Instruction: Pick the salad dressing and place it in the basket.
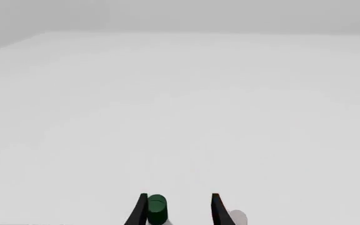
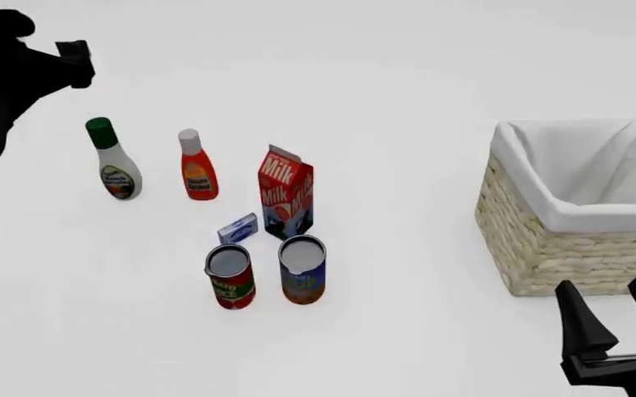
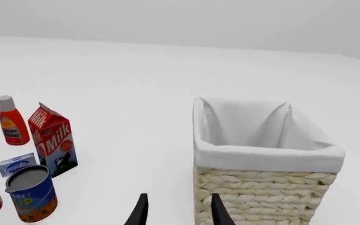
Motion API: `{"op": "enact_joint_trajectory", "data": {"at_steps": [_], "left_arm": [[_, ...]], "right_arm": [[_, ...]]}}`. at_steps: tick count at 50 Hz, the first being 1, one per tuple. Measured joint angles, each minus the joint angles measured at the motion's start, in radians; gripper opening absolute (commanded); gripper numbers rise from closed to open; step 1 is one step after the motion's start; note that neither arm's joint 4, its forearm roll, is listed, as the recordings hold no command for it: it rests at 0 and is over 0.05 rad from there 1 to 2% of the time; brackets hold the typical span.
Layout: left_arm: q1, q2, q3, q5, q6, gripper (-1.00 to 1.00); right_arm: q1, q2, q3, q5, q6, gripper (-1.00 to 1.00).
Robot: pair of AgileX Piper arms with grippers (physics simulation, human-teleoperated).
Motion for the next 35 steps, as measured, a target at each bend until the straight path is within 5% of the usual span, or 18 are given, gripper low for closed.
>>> {"op": "enact_joint_trajectory", "data": {"at_steps": [35], "left_arm": [[0.070, 0.261, -0.319, 0.206, -0.040, 1.00]], "right_arm": [[0.008, -0.023, 0.000, 0.031, 0.019, 1.00]]}}
